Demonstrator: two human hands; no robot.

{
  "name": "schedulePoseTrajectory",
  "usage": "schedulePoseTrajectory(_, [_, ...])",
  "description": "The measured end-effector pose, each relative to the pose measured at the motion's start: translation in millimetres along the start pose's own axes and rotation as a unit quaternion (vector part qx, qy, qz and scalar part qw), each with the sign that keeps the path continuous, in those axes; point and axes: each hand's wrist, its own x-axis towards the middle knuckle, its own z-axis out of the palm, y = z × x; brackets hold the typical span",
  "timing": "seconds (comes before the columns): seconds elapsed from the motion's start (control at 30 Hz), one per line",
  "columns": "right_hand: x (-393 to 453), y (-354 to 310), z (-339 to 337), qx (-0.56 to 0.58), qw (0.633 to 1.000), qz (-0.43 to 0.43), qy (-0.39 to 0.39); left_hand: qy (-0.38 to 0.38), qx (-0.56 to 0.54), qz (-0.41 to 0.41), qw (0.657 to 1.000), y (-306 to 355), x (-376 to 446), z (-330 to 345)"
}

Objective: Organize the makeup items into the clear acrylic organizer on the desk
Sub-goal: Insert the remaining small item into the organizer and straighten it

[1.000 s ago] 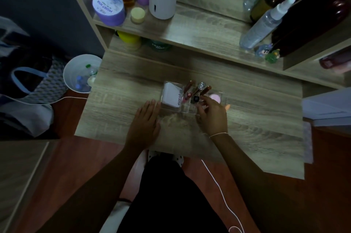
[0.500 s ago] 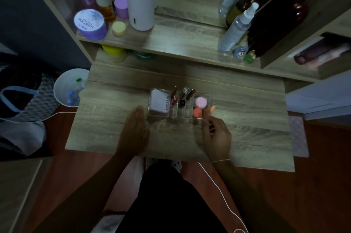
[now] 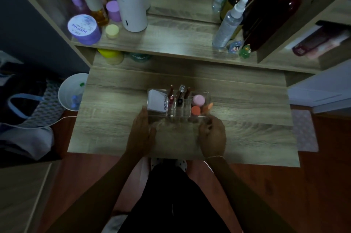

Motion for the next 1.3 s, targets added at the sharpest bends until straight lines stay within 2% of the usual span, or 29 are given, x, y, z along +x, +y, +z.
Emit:
schedulePoseTrajectory(0.1, [-5.6,-13.8,8.5,-0.021,0.995,-0.097,-0.031,0.002,-0.001,0.008,1.000,0.5,-2.7,-3.1])
schedulePoseTrajectory(0.23, [16.3,-44.4,22.3,0.012,0.987,-0.131,-0.095,-0.013,0.007,0.024,1.000,-1.1,-2.7,-8.1])
schedulePoseTrajectory(0.4, [35.8,-65.1,28.6,0.023,0.982,-0.188,-0.022,-0.025,0.012,0.034,0.999,-1.4,-2.5,-11.5])
schedulePoseTrajectory(0.5, [40.3,-64.6,30.6,0.025,0.988,-0.147,-0.026,-0.026,0.014,0.033,0.999,-0.9,-3.9,-11.6])
schedulePoseTrajectory(0.7, [40.3,-63.8,27.4,0.025,0.985,-0.167,-0.045,-0.027,0.018,0.020,0.999,-2.3,-5.0,-10.4])
schedulePoseTrajectory(1.0, [40.8,-59.2,24.5,0.023,0.989,-0.119,-0.084,-0.036,0.022,0.029,0.999,-4.8,-3.5,-9.4])
schedulePoseTrajectory(1.3, [41.5,-58.0,27.1,0.024,0.989,-0.122,-0.074,-0.023,0.029,0.029,0.999,-3.4,-5.5,-7.9])
